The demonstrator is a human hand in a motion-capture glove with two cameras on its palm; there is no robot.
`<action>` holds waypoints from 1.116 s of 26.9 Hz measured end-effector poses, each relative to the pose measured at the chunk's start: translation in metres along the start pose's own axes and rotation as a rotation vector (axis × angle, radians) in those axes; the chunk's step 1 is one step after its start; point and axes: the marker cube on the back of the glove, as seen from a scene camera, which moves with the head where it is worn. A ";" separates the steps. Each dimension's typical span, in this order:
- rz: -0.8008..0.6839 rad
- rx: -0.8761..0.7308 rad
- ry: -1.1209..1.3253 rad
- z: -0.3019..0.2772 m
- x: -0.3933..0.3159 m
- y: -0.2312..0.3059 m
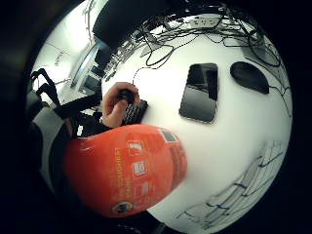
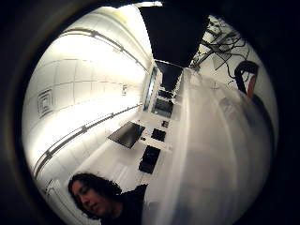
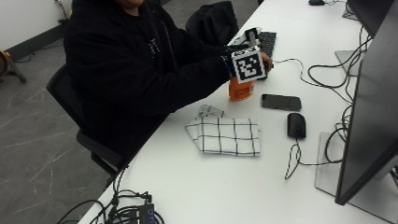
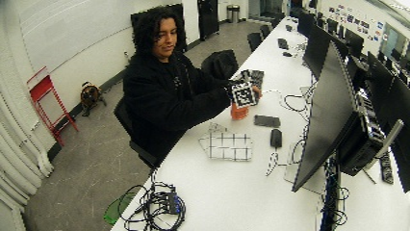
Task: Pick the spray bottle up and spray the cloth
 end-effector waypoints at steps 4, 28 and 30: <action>0.008 -0.030 0.017 0.010 0.002 0.035; 0.015 -0.020 -0.055 0.002 0.009 0.041; 0.019 -0.032 -0.045 0.001 0.009 0.041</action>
